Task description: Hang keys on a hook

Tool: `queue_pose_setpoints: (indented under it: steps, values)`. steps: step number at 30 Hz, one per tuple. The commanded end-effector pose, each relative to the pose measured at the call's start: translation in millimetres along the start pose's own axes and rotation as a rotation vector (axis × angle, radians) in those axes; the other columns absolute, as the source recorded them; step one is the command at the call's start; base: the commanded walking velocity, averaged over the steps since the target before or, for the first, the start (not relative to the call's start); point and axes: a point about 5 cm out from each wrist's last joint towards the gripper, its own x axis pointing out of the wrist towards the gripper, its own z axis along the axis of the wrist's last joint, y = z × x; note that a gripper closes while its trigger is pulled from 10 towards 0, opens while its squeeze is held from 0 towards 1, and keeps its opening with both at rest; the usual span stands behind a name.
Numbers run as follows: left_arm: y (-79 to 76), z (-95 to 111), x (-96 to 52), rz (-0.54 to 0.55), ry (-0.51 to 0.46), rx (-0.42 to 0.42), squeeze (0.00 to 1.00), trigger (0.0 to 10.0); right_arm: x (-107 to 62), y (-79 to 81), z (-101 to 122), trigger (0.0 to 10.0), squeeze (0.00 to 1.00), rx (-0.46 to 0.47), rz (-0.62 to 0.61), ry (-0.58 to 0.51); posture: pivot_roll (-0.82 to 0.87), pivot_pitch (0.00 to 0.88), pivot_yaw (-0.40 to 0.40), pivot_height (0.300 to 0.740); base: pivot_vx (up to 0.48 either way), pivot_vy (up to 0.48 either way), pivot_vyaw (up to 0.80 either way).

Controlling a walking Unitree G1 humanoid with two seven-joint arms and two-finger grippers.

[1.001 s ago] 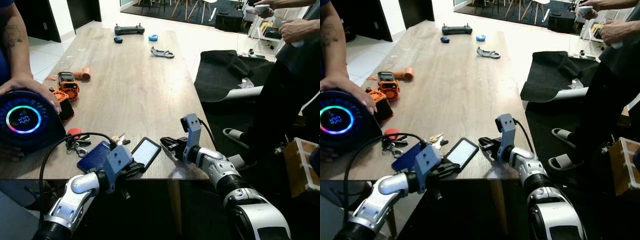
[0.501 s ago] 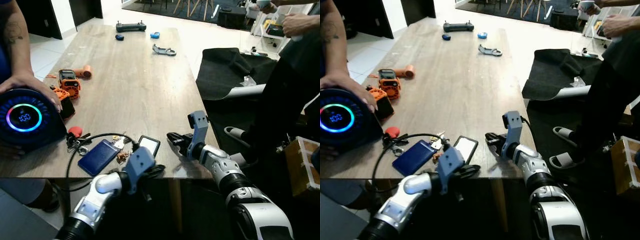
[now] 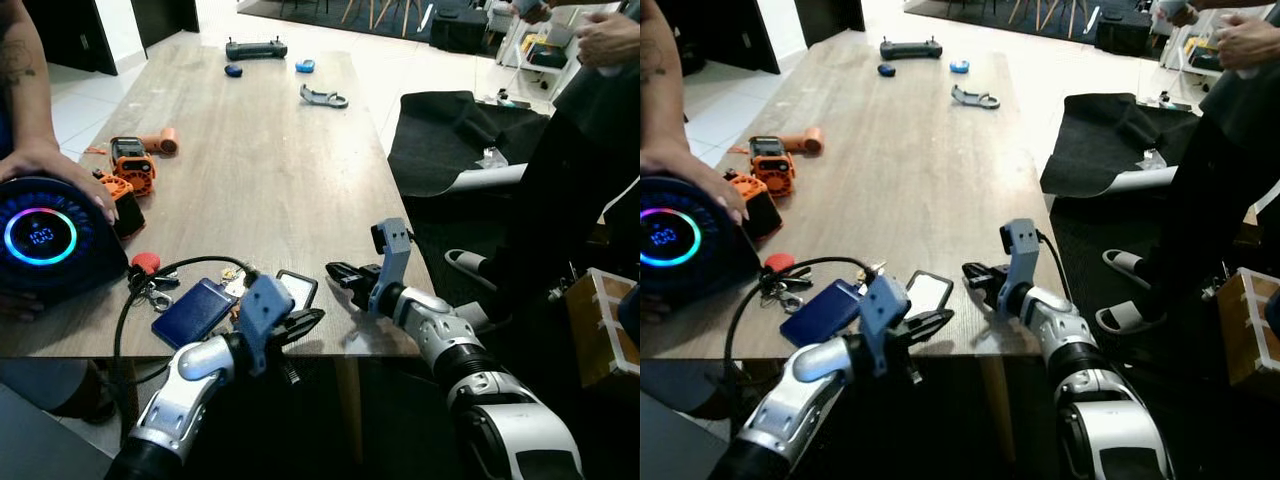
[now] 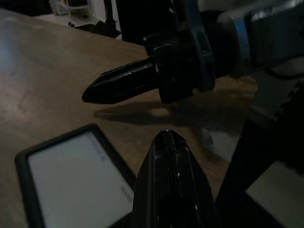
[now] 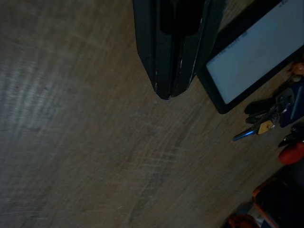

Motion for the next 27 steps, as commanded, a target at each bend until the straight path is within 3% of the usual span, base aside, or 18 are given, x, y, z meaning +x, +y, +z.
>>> queue_pose_setpoints:
  steps: [1, 6, 9, 11, 12, 13, 14, 18, 23, 24, 27]
  values:
    - [2.8, 3.5, -5.7, 0.02, -0.024, -0.025, 0.0, 10.0, -1.1, 0.0, -8.6, 10.0, 0.0, 0.016, -0.005, 0.026, 0.09, 0.172, -0.051, 0.74, 0.0, 0.0, 0.0]
    - [9.1, 2.2, -14.3, 0.072, -0.005, -0.014, 0.0, 10.0, -0.3, 0.5, -9.3, 10.0, 0.0, -0.01, -0.022, 0.022, 0.09, 0.171, -0.051, 0.74, 0.0, 0.0, 0.0]
    - [15.1, -11.0, -27.2, 0.142, 0.098, 0.096, 0.0, 10.0, -0.5, -1.4, -11.1, 10.0, 0.0, -0.049, -0.07, 0.016, 0.09, 0.168, -0.052, 0.74, 0.0, 0.0, 0.0]
    - [15.1, -11.0, -27.2, 0.142, 0.098, 0.096, 0.0, 10.0, -0.5, -1.4, -11.1, 10.0, 0.0, -0.049, -0.07, 0.016, 0.09, 0.168, -0.052, 0.74, 0.0, 0.0, 0.0]
    - [17.8, -11.4, -29.6, 0.177, 0.101, 0.115, 0.0, 10.0, -0.4, -1.0, -11.1, 10.0, 0.66, -0.037, -0.063, 0.011, 0.09, 0.166, -0.053, 0.74, 0.0, 0.0, 0.0]
    - [17.8, -11.4, -29.6, 0.177, 0.101, 0.115, 0.0, 10.0, -0.4, -1.0, -11.1, 10.0, 0.66, -0.037, -0.063, 0.011, 0.09, 0.166, -0.053, 0.74, 0.0, 0.0, 0.0]
    - [20.7, -10.2, -32.4, 0.215, 0.096, 0.129, 0.0, 10.0, -0.2, 0.6, -11.5, 10.0, 1.0, -0.027, -0.037, 0.012, 0.09, 0.166, -0.054, 0.74, 0.0, 0.0, 0.0]
    - [24.0, -13.4, -42.4, 0.253, 0.129, 0.142, 0.0, 10.0, -0.4, 3.4, -12.6, 10.0, 1.0, -0.035, 0.012, 0.027, 0.09, 0.163, -0.058, 0.74, 0.0, 0.0, 0.0]
    - [23.1, -16.9, -47.9, 0.244, 0.157, 0.148, 0.0, 10.0, -0.8, -0.9, -12.9, 10.0, 1.0, -0.04, -0.039, 0.03, 0.09, 0.157, -0.06, 0.74, 0.0, 0.0, 0.0]
    - [23.3, -17.9, -49.6, 0.239, 0.167, 0.156, 0.0, 10.0, -0.6, -2.3, -13.0, 10.0, 0.01, -0.034, -0.062, 0.03, 0.09, 0.157, -0.06, 0.74, 0.0, 0.0, 0.0]
    - [23.3, -18.3, -50.4, 0.235, 0.172, 0.158, 0.0, 10.0, -0.5, -2.9, -13.0, 10.0, 0.01, -0.03, -0.071, 0.031, 0.09, 0.157, -0.06, 0.74, 0.0, 0.0, 0.0]
